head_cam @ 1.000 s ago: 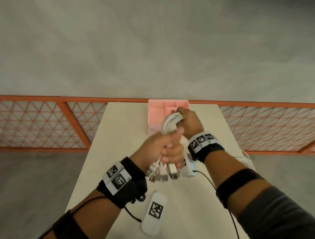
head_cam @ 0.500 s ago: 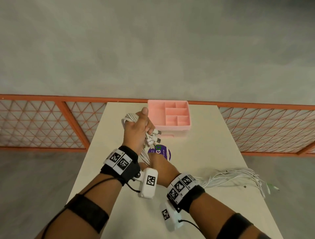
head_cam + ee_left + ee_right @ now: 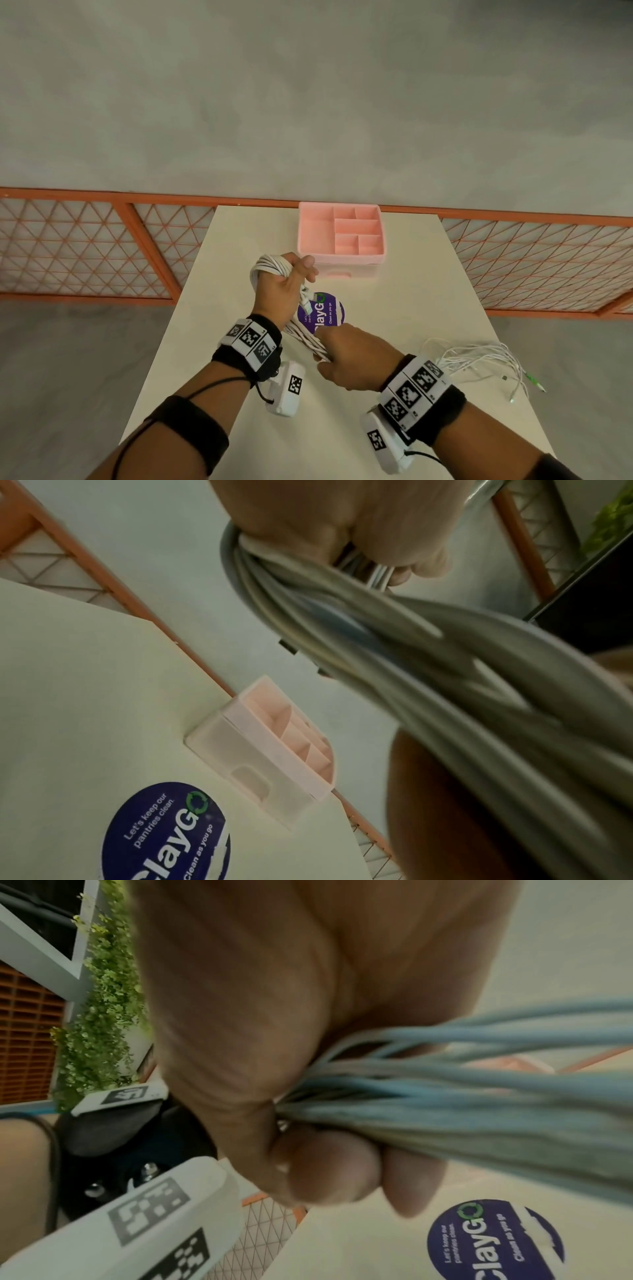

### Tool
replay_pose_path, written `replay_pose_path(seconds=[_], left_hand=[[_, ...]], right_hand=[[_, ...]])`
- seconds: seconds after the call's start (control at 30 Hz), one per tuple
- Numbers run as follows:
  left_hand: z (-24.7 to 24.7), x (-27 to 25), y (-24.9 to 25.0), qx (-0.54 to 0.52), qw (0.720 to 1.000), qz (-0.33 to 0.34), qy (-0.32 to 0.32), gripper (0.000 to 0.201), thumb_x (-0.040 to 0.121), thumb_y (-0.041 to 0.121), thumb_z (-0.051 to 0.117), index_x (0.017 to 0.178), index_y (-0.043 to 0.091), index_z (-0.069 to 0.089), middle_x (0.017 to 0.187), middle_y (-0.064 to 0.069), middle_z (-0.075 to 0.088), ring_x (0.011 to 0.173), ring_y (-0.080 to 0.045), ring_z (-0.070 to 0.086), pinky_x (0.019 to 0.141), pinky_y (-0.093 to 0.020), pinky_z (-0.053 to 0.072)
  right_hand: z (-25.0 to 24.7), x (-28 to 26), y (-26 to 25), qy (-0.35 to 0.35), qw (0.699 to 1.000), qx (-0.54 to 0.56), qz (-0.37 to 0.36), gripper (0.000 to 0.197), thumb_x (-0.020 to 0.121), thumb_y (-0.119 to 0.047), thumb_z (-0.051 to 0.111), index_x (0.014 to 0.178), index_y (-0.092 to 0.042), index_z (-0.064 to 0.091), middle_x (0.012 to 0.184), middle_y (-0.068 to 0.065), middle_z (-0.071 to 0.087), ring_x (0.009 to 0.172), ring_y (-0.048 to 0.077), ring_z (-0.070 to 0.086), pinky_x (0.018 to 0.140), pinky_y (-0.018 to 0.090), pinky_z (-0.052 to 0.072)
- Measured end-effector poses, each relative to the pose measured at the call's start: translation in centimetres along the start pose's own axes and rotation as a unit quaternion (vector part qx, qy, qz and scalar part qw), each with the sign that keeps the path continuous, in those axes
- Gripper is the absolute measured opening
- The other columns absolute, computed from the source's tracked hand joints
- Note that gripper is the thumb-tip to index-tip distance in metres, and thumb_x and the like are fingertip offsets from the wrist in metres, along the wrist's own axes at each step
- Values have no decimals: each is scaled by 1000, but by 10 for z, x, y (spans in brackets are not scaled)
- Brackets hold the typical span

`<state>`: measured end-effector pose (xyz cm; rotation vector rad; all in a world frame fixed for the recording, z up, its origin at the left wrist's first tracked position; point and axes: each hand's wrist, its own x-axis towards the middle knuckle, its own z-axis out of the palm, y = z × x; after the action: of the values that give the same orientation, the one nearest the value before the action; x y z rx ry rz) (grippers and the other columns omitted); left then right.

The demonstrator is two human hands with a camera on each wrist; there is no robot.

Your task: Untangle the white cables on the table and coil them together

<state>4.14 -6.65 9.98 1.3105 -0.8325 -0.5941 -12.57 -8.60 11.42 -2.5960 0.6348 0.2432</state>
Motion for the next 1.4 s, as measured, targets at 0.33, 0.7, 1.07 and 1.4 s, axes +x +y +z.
replay_pose_path(seconds=[0.33, 0.7, 1.07, 1.4], left_hand=[[12, -15, 9, 108, 967, -36, -228, 43, 99, 28, 55, 58, 23, 62, 57, 1, 63, 55, -21, 60, 58, -34, 49], [35, -34, 51, -184, 899, -182, -354, 57, 83, 55, 69, 61, 8, 46, 44, -9, 42, 47, -27, 58, 75, -51, 47], [32, -32, 73, -387, 820, -175, -384, 35, 85, 14, 59, 53, 12, 45, 38, -1, 41, 42, -21, 52, 76, -43, 50], [13, -27, 55, -229, 939, -165, -196, 21, 90, 15, 57, 71, 10, 67, 51, -4, 41, 56, -25, 60, 84, -55, 56]], right_hand=[[-91, -16, 3, 3, 997, -76, -14, 15, 82, -19, 64, 96, -23, 67, 70, -6, 60, 60, 14, 54, 54, 26, 40], [-153, 0, 30, 55, 965, 254, -19, 40, 57, -17, 95, 82, -8, 64, 63, 7, 60, 57, 19, 48, 57, 32, 38], [-102, 21, 25, 23, 856, 512, -70, 75, 70, -71, 70, 105, -4, 70, 88, 26, 70, 70, 43, 54, 58, 35, 49], [-104, 25, 16, 127, 889, 436, -62, 27, 96, -25, 61, 83, -1, 66, 65, 10, 71, 47, 13, 59, 44, 21, 39]])
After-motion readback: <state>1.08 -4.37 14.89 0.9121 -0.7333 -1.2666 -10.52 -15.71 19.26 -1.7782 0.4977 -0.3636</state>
